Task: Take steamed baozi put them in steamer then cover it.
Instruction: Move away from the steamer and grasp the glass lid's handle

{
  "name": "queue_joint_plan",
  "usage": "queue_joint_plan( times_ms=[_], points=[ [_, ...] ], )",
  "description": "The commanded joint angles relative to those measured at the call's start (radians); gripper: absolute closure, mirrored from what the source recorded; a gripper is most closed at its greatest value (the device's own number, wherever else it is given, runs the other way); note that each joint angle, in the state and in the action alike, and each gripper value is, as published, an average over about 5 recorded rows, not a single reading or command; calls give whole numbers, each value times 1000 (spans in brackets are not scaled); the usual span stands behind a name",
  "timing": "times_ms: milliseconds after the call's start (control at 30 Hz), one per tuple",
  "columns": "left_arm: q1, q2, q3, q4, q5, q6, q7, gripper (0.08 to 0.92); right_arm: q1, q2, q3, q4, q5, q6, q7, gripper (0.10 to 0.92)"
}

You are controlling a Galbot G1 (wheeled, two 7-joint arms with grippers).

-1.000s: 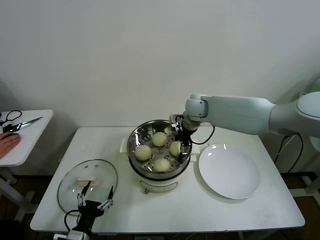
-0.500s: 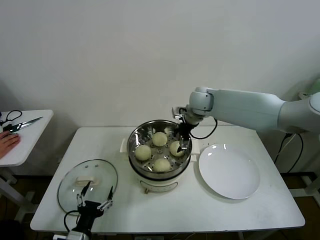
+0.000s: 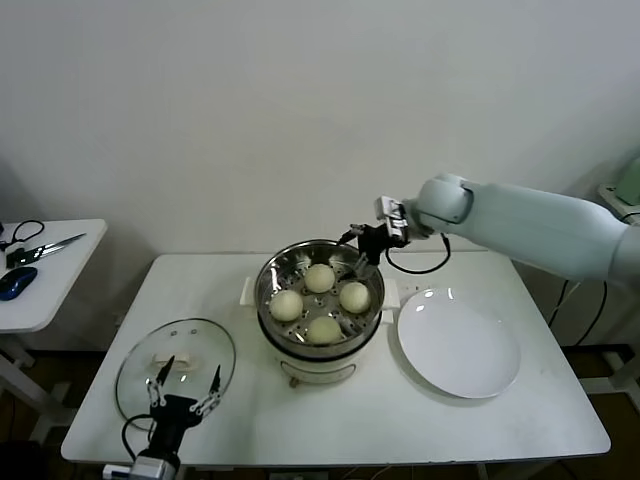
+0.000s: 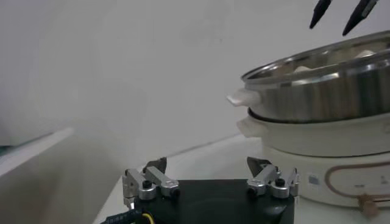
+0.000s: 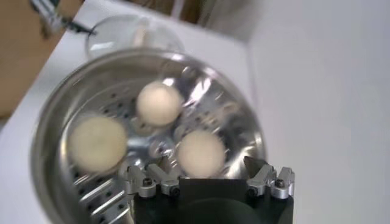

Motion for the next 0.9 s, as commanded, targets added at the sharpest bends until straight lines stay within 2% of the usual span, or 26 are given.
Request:
queue_joint_plan(
  times_ms=[33, 300, 533, 733, 900],
  points=[
    [-12, -13, -20, -4, 94, 5, -5, 177, -472, -264, 514, 118, -43, 227, 298, 203],
    [-16, -34, -67, -31, 291, 18, -13, 177, -908, -326, 953, 225, -91, 258, 405, 203],
    [-17, -35, -101, -80, 546, 41, -9, 177, -1288, -243, 1343, 267, -118, 255, 434, 203],
    [-13, -27, -125, -122, 909, 26, 1, 177, -1522, -145, 1578, 291, -167, 239, 427, 203],
    [-18, -28, -121, -99, 1277, -14, -27, 177, -1633, -103, 1699, 284, -176, 233, 413, 203]
  ],
)
